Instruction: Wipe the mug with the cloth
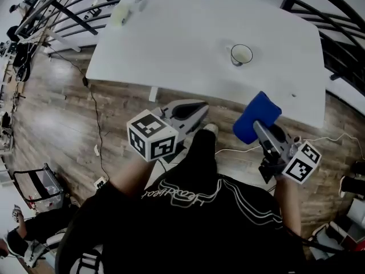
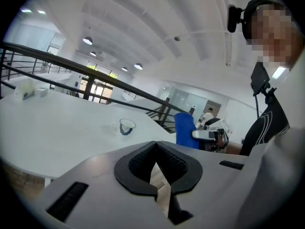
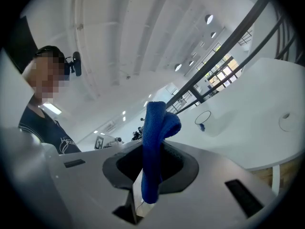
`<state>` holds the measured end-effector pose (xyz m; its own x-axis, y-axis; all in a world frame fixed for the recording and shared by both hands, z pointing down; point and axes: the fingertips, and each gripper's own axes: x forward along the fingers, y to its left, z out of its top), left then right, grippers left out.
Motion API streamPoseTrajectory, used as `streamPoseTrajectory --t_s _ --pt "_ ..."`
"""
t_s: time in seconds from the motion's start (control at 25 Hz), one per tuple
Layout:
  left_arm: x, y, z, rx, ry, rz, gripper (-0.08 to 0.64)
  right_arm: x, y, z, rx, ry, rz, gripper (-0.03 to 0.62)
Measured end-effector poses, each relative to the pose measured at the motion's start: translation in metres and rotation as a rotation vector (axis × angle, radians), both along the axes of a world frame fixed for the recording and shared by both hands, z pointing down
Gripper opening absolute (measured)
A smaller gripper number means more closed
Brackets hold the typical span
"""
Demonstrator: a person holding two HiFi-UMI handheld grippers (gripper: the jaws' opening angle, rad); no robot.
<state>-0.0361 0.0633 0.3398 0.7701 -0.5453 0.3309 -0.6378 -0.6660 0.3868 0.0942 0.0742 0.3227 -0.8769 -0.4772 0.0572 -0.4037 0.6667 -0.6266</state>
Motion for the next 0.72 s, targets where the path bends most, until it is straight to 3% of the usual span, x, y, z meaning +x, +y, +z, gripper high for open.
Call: streamPoseTrajectory --t_s 0.24,0.44,0.72 --pt "0.005 -0.085 0.002 0.018 -0.023 0.025 0.008 0.014 -0.071 -0.002 -0.007 0.004 0.063 0.061" --pt "0.000 -0.154 0.014 0.053 -0.117 0.049 0.008 0.017 -0.144 -0.003 -0.032 0.013 0.098 0.061" --pt "-0.009 -0.226 0.074 -0.039 -0.132 0.109 0.009 0.015 -0.223 0.017 -0.045 0.073 0.134 0.061"
